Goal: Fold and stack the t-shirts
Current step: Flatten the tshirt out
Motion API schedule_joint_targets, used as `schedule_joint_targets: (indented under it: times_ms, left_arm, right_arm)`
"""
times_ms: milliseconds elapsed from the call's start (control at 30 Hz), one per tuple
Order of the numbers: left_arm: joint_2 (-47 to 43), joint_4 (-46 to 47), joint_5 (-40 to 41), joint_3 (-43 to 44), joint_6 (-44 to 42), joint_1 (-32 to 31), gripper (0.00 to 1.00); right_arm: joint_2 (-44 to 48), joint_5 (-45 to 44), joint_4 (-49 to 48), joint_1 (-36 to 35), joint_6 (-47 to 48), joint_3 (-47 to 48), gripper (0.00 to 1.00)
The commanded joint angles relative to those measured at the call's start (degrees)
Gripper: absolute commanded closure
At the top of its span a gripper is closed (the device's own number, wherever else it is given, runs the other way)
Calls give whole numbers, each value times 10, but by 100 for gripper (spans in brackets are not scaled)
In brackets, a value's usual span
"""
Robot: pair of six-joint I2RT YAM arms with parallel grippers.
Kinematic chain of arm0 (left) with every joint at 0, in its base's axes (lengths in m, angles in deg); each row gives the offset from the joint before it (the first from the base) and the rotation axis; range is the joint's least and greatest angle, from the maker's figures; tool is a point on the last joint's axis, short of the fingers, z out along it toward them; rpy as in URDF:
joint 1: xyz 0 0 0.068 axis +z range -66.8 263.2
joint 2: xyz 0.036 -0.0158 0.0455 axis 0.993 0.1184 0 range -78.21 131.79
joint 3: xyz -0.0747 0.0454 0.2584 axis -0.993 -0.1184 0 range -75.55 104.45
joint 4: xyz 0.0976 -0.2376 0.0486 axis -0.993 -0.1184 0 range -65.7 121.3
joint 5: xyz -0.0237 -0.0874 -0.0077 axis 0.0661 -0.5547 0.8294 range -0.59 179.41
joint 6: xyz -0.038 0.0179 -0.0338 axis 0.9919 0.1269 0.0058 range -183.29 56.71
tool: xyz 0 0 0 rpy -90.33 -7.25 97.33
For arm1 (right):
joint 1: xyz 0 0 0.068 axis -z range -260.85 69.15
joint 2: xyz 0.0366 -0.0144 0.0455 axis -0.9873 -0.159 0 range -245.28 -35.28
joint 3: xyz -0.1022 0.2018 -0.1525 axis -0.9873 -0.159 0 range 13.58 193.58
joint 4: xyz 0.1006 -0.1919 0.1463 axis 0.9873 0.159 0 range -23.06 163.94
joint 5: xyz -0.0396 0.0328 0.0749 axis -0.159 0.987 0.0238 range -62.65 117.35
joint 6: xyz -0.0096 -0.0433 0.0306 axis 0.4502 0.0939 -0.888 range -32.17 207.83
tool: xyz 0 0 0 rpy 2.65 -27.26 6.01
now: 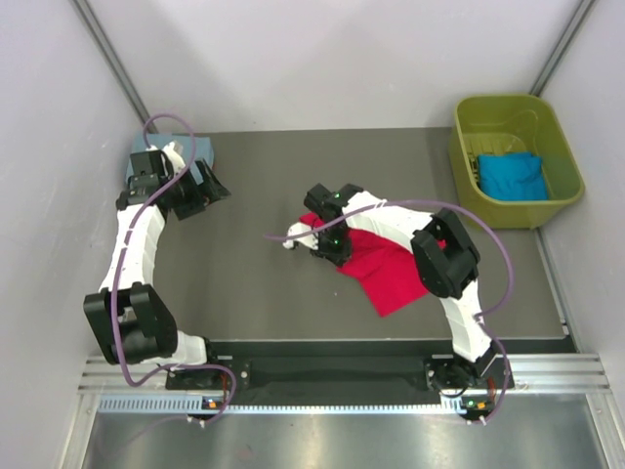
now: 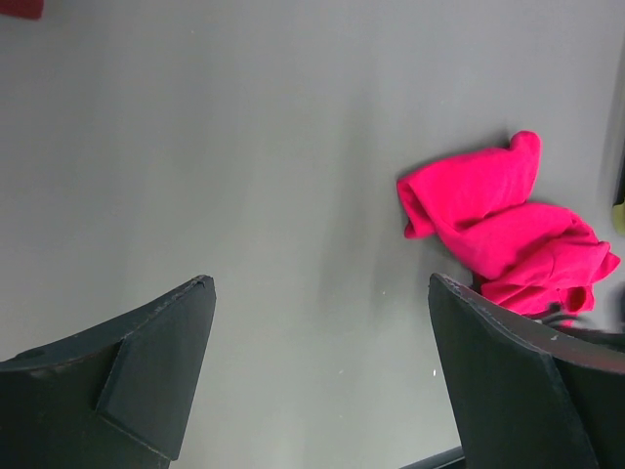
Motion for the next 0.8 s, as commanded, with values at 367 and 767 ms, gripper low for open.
schedule_joint_targets:
  times_ms: [367,767]
  left_arm:
    - [68,-56,43,51,-116,-59,9]
    - [220,-67,11,134,-156,-177,17]
  right_arm:
    - [178,-168,-35,22,-70,382,100]
    - [280,-317,-97,117,-67,353,100]
